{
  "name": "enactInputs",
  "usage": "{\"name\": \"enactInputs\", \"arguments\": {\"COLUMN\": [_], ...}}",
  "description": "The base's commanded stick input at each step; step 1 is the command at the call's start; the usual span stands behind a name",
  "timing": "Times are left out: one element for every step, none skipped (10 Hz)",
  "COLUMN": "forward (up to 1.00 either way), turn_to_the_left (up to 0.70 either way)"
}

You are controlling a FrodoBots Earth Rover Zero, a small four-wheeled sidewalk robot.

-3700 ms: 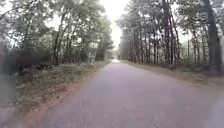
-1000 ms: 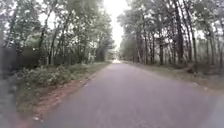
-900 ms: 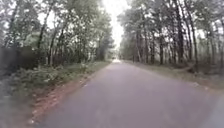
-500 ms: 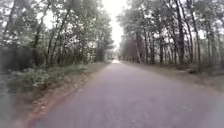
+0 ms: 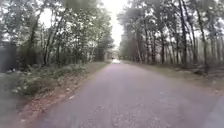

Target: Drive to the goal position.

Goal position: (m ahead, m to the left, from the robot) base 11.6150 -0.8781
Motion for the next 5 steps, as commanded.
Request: {"name": "enactInputs", "arguments": {"forward": [0.7,0.7,0.7,0.7,0.7], "turn_to_the_left": [0.0,0.0,0.0,0.0,0.0]}}
